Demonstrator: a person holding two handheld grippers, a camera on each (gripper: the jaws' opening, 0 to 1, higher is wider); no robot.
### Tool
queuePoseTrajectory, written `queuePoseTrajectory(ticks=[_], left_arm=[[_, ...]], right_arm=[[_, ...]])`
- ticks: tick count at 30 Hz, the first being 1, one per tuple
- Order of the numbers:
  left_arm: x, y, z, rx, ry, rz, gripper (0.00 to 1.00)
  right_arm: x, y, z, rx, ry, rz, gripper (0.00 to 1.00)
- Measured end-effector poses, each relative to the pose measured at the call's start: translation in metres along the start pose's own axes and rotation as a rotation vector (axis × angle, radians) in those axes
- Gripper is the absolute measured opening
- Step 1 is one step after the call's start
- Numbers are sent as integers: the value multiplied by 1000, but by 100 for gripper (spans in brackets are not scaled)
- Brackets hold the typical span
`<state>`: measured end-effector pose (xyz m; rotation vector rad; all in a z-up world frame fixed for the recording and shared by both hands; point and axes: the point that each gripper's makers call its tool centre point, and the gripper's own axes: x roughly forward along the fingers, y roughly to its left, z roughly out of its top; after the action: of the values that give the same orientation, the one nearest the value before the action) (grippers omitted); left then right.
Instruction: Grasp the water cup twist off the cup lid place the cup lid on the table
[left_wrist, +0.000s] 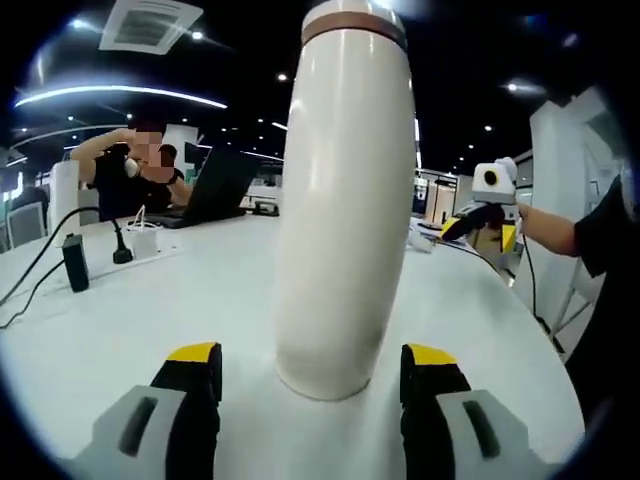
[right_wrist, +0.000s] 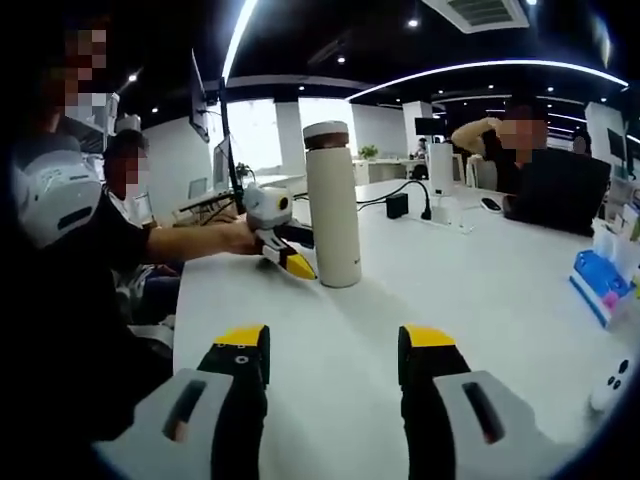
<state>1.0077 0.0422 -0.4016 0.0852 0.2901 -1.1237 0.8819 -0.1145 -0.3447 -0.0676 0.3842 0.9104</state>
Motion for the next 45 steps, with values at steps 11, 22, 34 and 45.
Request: queuePoseTrajectory(ticks=[11,22,34,45], left_arm=[[5,2,-2,26,14,5,73],[15,4,-11,104,73,20,73],[18,6,-6,98,62,8,72],[26,9,-6,99,61,1,70]], right_arm=[[3,1,1,2,-3,10,54],[4,0,0,7,-8,15,53],[6,0,-2,17,-16,19,53],[8,2,-4,25,-22,25,53]])
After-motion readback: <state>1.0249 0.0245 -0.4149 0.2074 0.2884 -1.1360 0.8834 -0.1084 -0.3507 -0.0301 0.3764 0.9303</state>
